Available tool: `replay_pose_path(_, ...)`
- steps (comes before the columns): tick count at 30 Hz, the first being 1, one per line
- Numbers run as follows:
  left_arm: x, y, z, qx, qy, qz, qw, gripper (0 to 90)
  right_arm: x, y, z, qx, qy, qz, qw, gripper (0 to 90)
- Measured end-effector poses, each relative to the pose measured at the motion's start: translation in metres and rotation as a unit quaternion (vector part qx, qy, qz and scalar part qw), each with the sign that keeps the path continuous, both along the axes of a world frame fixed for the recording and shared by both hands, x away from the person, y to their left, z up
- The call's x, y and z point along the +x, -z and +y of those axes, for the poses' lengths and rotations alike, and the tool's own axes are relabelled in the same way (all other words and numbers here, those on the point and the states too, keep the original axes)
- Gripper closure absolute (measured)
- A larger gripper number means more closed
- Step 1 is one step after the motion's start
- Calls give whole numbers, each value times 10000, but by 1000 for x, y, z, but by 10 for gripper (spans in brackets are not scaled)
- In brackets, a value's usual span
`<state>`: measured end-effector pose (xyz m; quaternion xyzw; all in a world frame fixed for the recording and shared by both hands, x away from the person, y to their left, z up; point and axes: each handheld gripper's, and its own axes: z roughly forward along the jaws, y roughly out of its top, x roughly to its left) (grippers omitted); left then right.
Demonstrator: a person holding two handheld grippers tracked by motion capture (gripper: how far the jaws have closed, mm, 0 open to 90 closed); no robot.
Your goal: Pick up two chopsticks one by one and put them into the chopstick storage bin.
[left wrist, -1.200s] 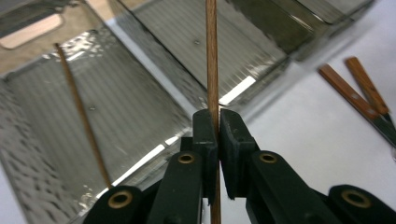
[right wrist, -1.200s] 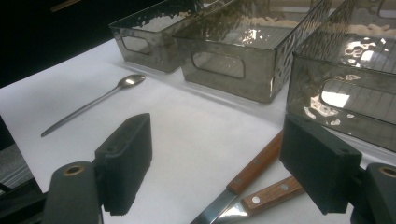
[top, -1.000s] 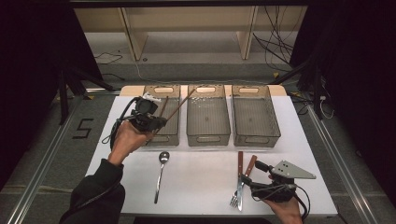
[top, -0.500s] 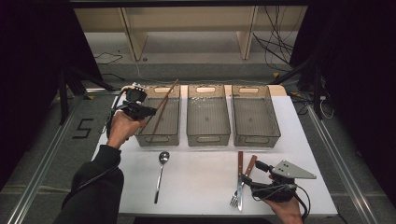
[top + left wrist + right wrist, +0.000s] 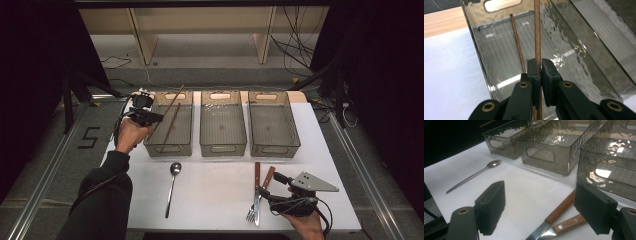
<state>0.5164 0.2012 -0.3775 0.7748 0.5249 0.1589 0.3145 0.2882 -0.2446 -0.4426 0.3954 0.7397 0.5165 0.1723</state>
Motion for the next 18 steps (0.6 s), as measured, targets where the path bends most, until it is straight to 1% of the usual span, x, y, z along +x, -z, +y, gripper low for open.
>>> replay_pose_path(3, 3, 3, 1, 1, 3, 18, 10000, 852, 0, 0, 0, -1, -7, -3, 10000, 261)
replay_pose_path(4, 5, 6, 1, 38, 26, 53, 10000, 852, 0, 0, 0, -3, -11, -8, 10000, 261)
replay_pose_path(9, 8, 10, -2, 74, 82, 109, 9999, 852, 0, 0, 0, 1, -6, -2, 10000, 261)
replay_pose_path(12, 10, 13, -3, 104, 98, 127, 9998, 851, 0, 0, 0, 4, -2, -2, 10000, 261)
replay_pose_path(16, 11, 20, -4, 130, 120, 191, 9997, 850, 0, 0, 0, 7, -5, -7, 10000, 261)
replay_pose_path(18, 11, 21, -4, 124, 117, 177, 9997, 850, 0, 0, 0, 9, -7, -5, 10000, 261)
